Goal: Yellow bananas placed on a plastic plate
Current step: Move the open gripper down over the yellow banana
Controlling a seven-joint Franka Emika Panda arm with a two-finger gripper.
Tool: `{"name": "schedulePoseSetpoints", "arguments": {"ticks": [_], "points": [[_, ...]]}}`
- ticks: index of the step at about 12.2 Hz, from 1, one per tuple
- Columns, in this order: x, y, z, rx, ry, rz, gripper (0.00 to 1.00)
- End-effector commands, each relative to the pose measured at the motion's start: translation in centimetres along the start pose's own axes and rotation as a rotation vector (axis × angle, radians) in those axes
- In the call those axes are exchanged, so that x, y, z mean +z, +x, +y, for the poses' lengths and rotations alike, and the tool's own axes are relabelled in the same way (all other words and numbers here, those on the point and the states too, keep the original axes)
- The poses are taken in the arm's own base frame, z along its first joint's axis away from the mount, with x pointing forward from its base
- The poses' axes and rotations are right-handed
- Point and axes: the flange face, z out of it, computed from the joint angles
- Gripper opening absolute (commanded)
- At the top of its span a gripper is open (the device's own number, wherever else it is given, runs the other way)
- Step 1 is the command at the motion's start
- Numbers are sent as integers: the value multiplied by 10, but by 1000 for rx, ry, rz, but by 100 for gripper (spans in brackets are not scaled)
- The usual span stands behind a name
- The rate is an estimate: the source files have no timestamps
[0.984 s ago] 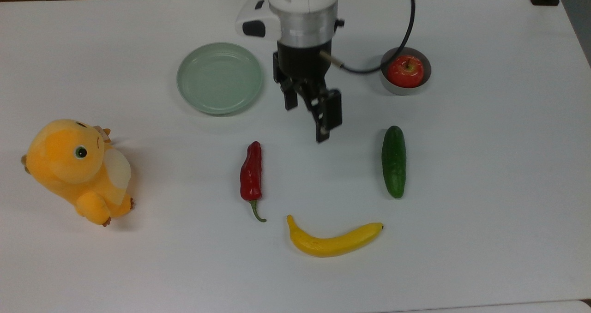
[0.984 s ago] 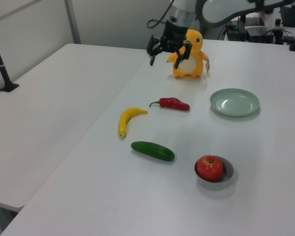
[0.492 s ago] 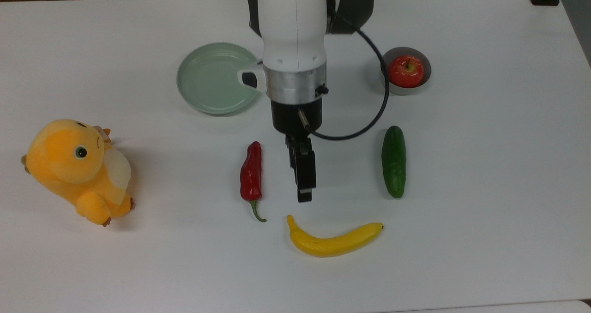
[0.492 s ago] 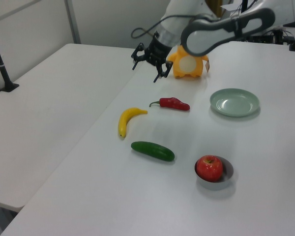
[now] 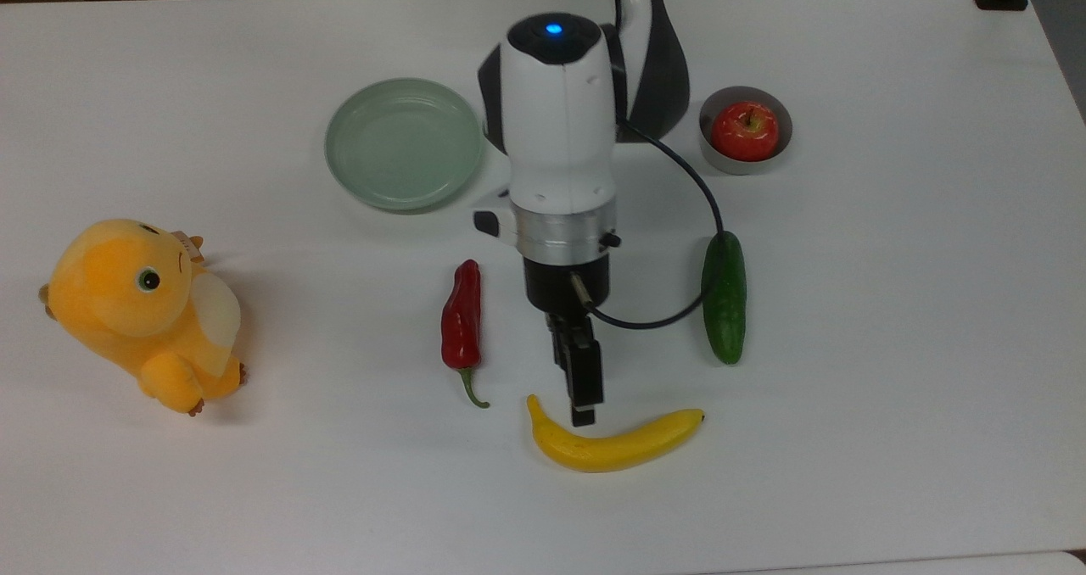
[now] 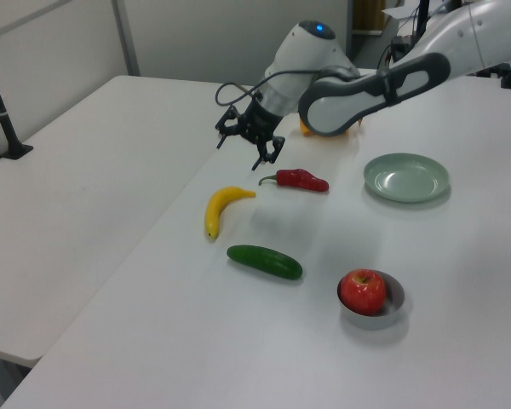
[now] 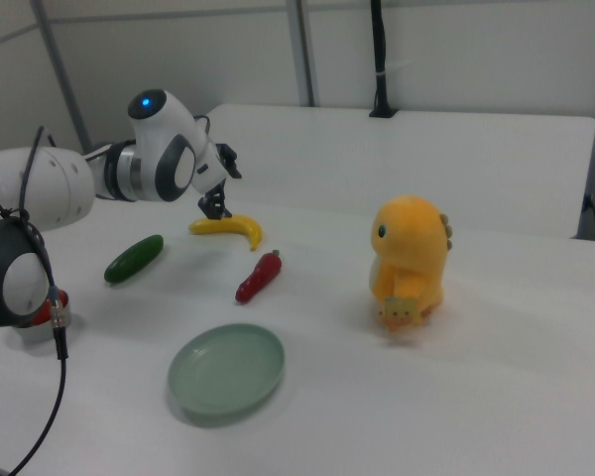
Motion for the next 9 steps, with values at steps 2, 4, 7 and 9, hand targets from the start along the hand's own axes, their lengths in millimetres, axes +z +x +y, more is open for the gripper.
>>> {"name": "schedulePoseSetpoints", "arguments": {"ticks": [2,4,7,9], "points": [[44,-39,13,-50,25,24,99],[55,-43,19,-68,44,27,97],[71,-47,28,-108,77,42,95],[72,-42,28,-113,108,52,93]]}}
